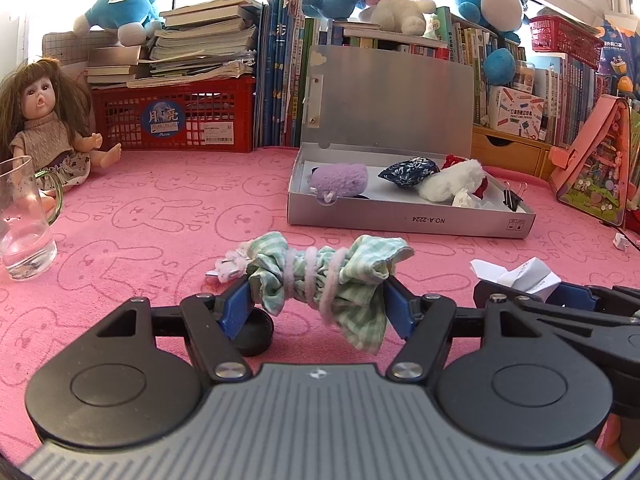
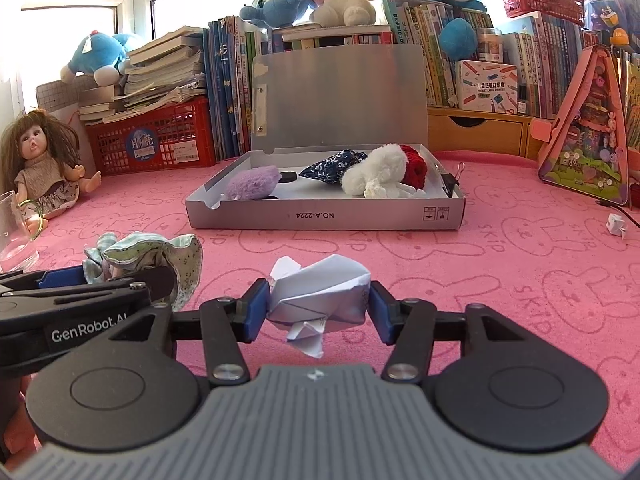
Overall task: Organize objects
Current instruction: 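Carry the white paper and green checked bundle over the grey box with both tools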
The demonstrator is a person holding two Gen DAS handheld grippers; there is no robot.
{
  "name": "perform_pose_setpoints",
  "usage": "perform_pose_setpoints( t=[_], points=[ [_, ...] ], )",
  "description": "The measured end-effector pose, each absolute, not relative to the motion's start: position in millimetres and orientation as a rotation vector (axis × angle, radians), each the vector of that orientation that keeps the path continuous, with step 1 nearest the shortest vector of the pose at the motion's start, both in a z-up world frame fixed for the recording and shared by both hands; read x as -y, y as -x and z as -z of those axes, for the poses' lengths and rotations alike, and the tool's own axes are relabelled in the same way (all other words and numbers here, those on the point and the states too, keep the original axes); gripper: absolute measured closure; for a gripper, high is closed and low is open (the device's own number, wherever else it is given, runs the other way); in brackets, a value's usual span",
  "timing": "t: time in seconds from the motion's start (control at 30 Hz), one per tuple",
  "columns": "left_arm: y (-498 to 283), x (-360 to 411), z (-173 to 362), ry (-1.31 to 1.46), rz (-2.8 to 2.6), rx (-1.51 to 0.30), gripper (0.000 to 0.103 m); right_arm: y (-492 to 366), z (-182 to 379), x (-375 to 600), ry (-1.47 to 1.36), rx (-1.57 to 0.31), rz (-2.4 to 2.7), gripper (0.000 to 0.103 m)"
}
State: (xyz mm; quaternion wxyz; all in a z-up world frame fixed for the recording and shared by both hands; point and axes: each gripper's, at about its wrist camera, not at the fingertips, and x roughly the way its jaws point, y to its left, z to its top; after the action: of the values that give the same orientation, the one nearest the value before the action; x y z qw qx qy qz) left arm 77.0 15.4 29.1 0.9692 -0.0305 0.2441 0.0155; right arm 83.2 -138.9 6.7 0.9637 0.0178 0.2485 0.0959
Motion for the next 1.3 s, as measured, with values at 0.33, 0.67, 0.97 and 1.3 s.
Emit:
perform_pose_setpoints(
  t=[0.33,0.67,0.97,1.3],
  points=[
    [-80,4,-20,0.030,0.020,-0.512,0.026,-86,2,154,-0.037,-0.545,-0.127,0.044],
    [-108,1,-15,0.039,0.016,-0.536,0.013,-101,2,156,-0.023,-0.571,-0.066,0.043],
    [-120,0,-9,0.065,0.002,-0.592,0.015,-108,6,152,-0.009,-0.591,-0.056,0.045],
    [-117,3,-25,0.078,0.013,-0.552,0.028,-112,-4,157,-0.068,-0.576,-0.091,0.046]
  ],
)
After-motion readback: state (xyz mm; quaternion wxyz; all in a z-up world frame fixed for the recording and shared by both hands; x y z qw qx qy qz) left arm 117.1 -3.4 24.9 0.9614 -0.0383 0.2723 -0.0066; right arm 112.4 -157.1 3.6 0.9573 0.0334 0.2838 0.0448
